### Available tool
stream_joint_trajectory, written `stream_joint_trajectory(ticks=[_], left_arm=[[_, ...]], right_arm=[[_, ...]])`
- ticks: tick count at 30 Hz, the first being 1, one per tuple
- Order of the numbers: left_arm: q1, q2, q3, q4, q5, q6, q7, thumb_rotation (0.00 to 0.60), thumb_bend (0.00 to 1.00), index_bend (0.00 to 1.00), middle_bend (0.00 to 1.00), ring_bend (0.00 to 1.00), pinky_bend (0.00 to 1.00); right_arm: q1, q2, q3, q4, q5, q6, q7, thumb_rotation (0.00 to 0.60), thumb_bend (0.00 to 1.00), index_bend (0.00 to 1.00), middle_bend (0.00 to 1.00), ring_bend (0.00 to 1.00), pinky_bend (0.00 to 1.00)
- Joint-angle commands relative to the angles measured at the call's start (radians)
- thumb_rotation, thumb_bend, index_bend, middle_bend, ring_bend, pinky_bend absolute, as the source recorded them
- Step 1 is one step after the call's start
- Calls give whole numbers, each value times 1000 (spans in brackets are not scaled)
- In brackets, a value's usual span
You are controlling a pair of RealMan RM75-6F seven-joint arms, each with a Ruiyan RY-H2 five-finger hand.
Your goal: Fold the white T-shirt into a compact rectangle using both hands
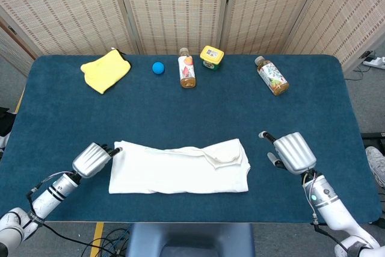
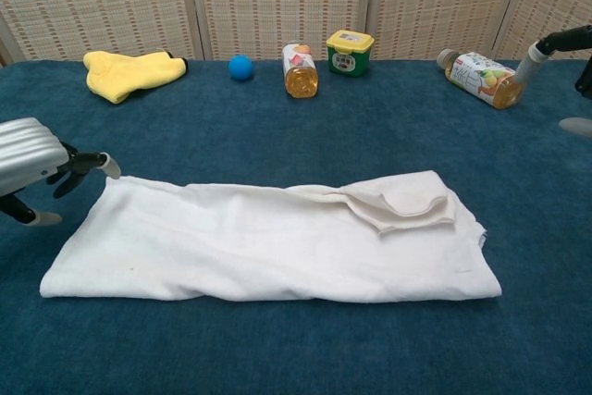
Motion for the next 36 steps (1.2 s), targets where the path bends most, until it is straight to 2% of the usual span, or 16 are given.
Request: stream_joint_trajectory(ticks=[1,19,29,36], left_arm=[[-3,-14,9,26,-3,-2,-5,600,168,307,681,629,869],[-13,-67,34,55,-19,-22,-13,600,168,305,681,629,869],[-26,-77,29,28,-37,-28,-55,600,168,308,681,629,869],[-30,-76,17,5,-59,-34,-105,600,168,347,683,630,869]], right_arm=[[-4,-1,1,2,1,0,2,600,343,291,911,948,1000],[-32,-1,12,15,0,6,21,600,343,291,912,948,1000],[-48,3,18,18,-4,16,34,600,343,291,912,948,1000],[-54,-2,22,27,-2,14,46,600,343,291,912,948,1000]])
